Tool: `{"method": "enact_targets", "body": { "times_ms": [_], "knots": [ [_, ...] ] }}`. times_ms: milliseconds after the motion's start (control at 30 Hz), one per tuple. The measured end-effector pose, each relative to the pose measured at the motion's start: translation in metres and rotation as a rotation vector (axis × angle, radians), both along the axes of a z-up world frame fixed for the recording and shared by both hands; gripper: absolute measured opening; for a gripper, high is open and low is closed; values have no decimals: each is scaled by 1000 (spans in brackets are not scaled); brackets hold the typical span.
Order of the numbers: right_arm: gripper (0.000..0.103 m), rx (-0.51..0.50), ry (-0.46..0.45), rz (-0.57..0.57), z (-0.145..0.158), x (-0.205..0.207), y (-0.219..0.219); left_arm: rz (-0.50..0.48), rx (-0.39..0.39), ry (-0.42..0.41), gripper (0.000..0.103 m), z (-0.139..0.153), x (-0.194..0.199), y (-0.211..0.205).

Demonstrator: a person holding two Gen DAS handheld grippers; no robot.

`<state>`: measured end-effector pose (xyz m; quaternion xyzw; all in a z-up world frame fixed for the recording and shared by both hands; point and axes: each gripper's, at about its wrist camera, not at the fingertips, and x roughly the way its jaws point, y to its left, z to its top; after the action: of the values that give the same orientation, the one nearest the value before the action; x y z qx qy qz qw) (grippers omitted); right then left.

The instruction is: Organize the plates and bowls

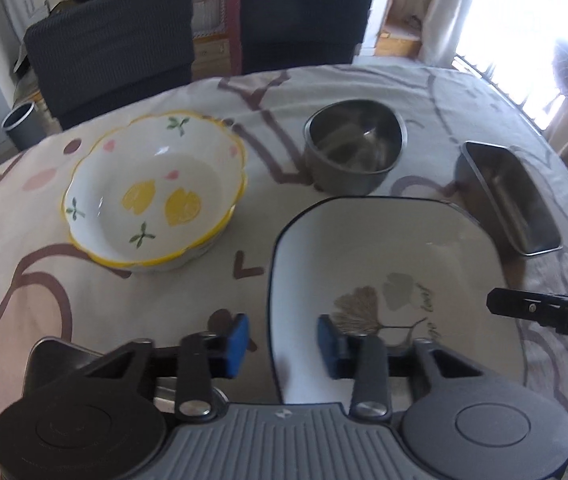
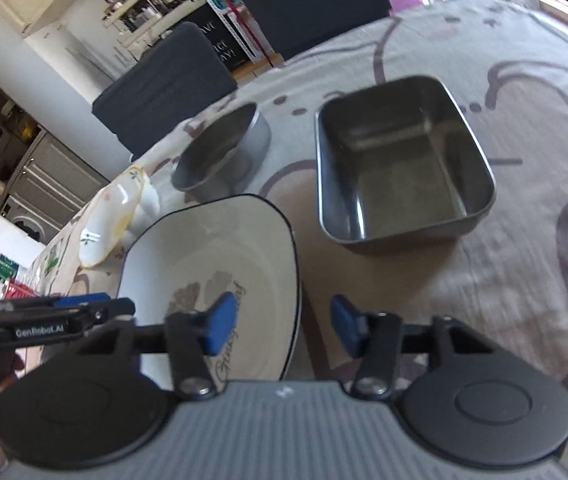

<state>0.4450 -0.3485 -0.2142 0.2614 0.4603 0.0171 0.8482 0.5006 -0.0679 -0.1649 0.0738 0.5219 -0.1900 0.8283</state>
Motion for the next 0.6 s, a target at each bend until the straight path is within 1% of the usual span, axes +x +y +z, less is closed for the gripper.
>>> {"method": "enact_targets", "body": {
  "times_ms": [67, 100, 133, 200, 267, 367, 467, 600],
  "knots": [
    [36, 27, 19, -4, -7, 5, 0, 28, -9, 30, 19, -4, 4, 3],
    [31, 45, 25, -6, -10, 8, -1, 35, -15, 43, 18, -6, 6, 5],
    [23, 55, 28, -5, -13, 11, 0, 35, -22, 51, 18, -8, 7, 5],
    [19, 42, 30, -2, -17, 15, 3, 27, -34, 64, 13, -9, 10, 4],
    [12, 19, 32, 2, -18, 18, 5, 30, -30, 64, 13, -9, 10, 3],
    [11, 5, 38, 20, -16, 19, 3, 66, -47, 52, 13, -10, 4, 6],
    [11, -50, 23, 104, -6, 15, 7, 111, -56, 49, 14, -8, -12, 9],
    [11, -77, -9, 149, 11, 4, 5, 128, -110, 66, 14, -1, -41, 14]
  ]
}}
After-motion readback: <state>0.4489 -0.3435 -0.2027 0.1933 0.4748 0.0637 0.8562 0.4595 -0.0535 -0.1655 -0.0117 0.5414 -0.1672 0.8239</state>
